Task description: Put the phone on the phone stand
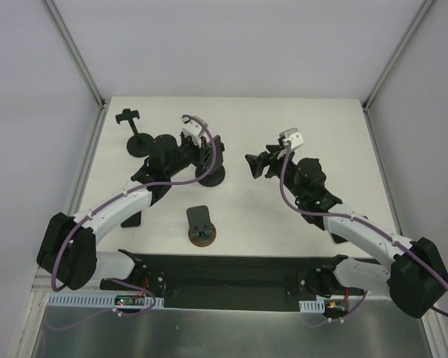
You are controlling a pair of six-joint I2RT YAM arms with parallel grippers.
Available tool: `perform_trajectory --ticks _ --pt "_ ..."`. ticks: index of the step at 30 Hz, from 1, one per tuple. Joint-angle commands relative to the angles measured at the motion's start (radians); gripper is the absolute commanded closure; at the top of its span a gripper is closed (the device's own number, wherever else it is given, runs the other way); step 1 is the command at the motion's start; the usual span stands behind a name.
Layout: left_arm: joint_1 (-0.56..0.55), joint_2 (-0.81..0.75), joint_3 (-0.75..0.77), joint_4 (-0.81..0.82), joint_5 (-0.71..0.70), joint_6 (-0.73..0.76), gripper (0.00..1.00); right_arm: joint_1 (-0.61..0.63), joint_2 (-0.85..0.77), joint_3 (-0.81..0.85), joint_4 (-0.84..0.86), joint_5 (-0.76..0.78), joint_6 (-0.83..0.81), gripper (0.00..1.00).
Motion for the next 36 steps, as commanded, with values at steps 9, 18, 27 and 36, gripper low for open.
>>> perform_trajectory --ticks 9,18,27,36 --pt "-0.003 -0.019 0.06 0.152 0.291 -0.178 1.0 -0.024 0.059 0.037 -0.03 -0.33 -0.017 0.04" --pt "-0.003 -0.11 0.116 -0.077 0.148 -0.302 0.11 0.011 0.093 0.088 -0.08 -0.319 -0.028 0.04" --pt "-0.001 -0.415 0.175 -0.514 -0.134 -0.348 0.01 0.125 0.186 0.28 -0.233 -0.114 -0.048 0.04" --pt "-0.001 -0.558 0.186 -0.542 -0.236 -0.247 0.01 0.171 0.301 0.382 -0.26 0.011 -0.071 0.04"
